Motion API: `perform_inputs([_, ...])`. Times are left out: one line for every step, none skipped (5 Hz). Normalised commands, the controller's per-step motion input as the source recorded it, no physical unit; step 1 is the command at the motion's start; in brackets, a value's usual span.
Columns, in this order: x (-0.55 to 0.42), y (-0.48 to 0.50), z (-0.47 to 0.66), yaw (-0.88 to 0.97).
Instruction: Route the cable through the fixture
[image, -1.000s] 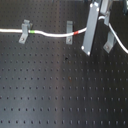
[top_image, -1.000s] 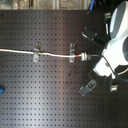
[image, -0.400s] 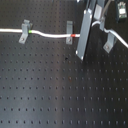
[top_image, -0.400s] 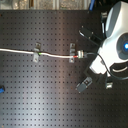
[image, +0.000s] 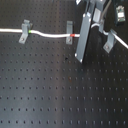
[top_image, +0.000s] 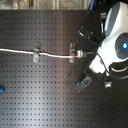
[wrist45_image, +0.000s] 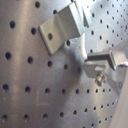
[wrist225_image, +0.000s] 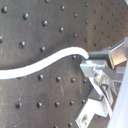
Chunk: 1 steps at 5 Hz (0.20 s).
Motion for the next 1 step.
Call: perform_inputs([-0.328, 0.005, 0.53, 0.00])
